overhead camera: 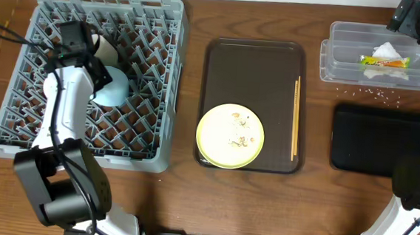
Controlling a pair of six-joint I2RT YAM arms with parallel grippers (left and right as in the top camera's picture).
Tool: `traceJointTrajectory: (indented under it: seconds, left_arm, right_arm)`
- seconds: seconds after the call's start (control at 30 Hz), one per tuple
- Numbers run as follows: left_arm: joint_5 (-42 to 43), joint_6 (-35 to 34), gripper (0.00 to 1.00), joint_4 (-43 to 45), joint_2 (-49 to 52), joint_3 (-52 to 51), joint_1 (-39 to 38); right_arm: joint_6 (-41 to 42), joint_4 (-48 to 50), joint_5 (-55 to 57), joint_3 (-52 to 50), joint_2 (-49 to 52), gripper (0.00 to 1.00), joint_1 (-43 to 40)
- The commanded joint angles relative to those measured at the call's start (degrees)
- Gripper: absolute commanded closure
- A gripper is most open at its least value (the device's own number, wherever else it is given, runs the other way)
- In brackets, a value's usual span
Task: Sort waste into correct bins and load items into the dishwasher
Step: 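Lower the blue bowl into the rack and release it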
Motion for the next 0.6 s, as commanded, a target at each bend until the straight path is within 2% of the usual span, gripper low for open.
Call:
traceJointTrajectory:
  seconds: [0.0,0.07,0.23,0.57]
  left_arm:
    - [-1.1,-1.6,0.92,-0.7,-4.4,0.0,0.8]
    - [0.8,-1.7,0.92,-0.6,-7.0,0.0,0.7]
    - [19.2,1.5,0.92,2.6,-9.6,-0.1,-0.5]
    - [20.2,1.5,0.92,4.9,-1.2,-1.1,-3.1]
  right_arm:
    - [-0.4,0.0,0.2,-0.2,0.1,0.01,0.2]
    - [-0.4,0.0,0.2,-0.2,0.1,0.01,0.2]
    - [-0.4,0.0,0.2,-0.2,0.1,0.01,0.2]
    - [-0.4,0.0,0.2,-0.2,0.1,0.01,0.2]
